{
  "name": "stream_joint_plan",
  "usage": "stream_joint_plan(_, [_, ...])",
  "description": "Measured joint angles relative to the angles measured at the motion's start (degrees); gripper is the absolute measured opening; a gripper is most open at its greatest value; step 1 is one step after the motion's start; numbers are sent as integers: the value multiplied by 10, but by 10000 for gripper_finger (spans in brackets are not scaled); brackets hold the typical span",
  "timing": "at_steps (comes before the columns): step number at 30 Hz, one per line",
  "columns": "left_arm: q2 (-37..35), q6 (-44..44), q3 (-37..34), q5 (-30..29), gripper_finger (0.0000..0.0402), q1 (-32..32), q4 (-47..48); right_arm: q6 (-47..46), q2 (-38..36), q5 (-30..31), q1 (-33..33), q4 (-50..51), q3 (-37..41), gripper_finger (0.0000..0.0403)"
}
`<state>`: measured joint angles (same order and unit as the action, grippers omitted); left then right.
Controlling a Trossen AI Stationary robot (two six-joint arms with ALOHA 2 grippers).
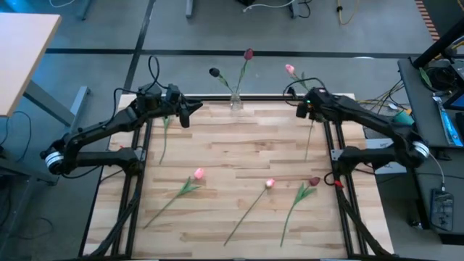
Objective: Sort flowers into vase by color
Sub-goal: Put the top right pink tulip into the yellow crystal vase
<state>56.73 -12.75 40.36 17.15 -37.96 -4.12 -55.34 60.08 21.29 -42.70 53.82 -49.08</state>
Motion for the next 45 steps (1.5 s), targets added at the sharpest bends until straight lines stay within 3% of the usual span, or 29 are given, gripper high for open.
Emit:
stream_joint_plan(7, [0, 0, 0, 0, 79, 0, 0, 32, -127, 184, 56, -87, 0, 13])
stream_joint_plan(11, [0, 0, 0, 0, 79, 0, -2, 220, -144, 260, 75, -277, 0, 13])
stream_joint_plan(16, [0, 0, 0, 0, 79, 0, -2, 501, -113, 299, 76, -543, 0, 12])
stream_joint_plan(20, [0, 0, 0, 0, 79, 0, -2, 630, -79, 330, 65, -633, 0, 12])
stream_joint_plan(29, [0, 0, 0, 0, 79, 0, -2, 643, -9, 324, -6, -643, 0, 12])
stream_joint_plan(39, [0, 0, 0, 0, 79, 0, 0, 665, 54, 292, -53, -751, 0, 12])
stream_joint_plan(45, [0, 0, 0, 0, 79, 0, 0, 643, 76, 277, -72, -756, 1, 12])
